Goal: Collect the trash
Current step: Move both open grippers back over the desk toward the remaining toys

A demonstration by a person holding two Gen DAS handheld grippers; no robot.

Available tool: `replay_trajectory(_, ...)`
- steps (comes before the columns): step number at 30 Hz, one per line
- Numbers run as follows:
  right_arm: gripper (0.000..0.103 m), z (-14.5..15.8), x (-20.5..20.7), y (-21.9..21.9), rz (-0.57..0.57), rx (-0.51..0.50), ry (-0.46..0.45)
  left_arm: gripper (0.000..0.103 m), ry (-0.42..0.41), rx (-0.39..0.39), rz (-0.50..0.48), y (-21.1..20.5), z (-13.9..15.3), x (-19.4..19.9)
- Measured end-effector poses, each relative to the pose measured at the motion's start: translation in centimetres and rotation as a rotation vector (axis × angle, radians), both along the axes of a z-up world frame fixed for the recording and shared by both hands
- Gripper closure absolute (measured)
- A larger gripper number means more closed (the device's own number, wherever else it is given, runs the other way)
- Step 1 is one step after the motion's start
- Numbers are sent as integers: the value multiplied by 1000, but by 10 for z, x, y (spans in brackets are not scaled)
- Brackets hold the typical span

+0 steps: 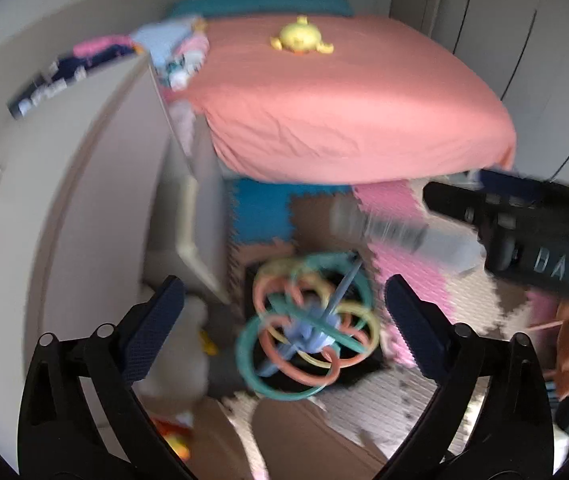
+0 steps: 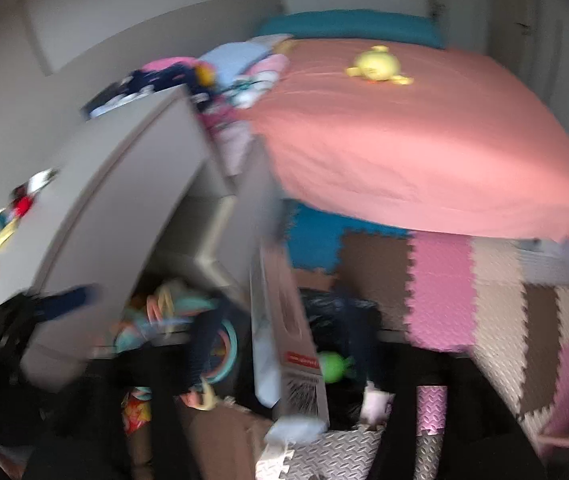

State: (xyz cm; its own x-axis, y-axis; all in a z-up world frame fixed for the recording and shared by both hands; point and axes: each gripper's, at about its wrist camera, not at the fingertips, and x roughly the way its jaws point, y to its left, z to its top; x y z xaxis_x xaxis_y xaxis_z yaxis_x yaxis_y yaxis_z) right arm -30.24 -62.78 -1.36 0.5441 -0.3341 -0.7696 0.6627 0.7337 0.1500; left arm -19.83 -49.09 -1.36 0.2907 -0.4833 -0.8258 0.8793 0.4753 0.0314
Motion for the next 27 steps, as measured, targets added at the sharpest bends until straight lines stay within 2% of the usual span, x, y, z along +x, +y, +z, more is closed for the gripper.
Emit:
replay_trajectory(14, 17, 9, 13, -3, 15, 22, -30, 6, -8, -8, 31, 9, 9, 18)
replay_trajectory(27, 17, 29, 48, 26, 95, 9, -53, 6, -20, -43, 86, 39, 30, 43)
